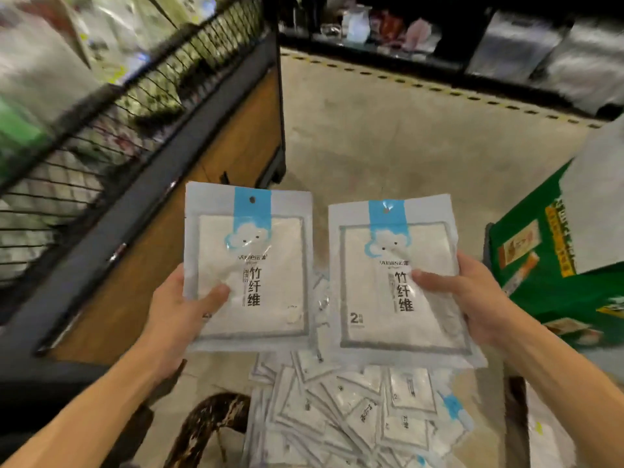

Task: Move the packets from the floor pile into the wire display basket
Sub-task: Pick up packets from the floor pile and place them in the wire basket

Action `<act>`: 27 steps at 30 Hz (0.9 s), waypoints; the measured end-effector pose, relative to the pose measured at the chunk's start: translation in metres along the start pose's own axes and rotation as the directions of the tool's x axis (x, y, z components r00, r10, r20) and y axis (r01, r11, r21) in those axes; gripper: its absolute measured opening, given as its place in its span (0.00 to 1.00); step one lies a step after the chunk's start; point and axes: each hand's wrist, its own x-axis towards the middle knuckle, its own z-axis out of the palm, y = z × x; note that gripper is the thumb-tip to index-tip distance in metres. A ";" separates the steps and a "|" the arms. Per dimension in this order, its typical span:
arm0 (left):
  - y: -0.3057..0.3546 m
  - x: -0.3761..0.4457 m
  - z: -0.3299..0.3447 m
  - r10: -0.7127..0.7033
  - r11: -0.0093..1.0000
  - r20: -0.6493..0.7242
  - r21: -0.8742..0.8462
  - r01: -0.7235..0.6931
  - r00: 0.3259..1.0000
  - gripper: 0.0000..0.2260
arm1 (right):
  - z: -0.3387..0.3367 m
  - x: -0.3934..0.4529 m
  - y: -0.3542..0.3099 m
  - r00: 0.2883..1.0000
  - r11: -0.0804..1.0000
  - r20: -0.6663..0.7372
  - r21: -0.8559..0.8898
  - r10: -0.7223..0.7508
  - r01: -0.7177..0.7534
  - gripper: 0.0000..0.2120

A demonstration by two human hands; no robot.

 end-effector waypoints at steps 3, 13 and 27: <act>0.077 -0.044 -0.057 0.058 0.998 -0.073 -0.008 -0.059 0.996 0.17 | 0.034 -0.048 -0.089 0.994 0.998 0.088 0.023 -0.060 0.058 0.17; 0.215 -0.228 -0.197 0.186 0.976 -0.412 -0.027 -0.215 0.892 0.12 | 0.140 -0.191 -0.245 0.910 0.976 0.356 0.052 -0.214 0.210 0.19; 0.188 -0.505 -0.192 0.077 0.942 -0.833 -0.120 -0.314 0.547 0.15 | 0.206 -0.306 -0.256 0.575 0.952 0.793 0.021 -0.201 0.304 0.22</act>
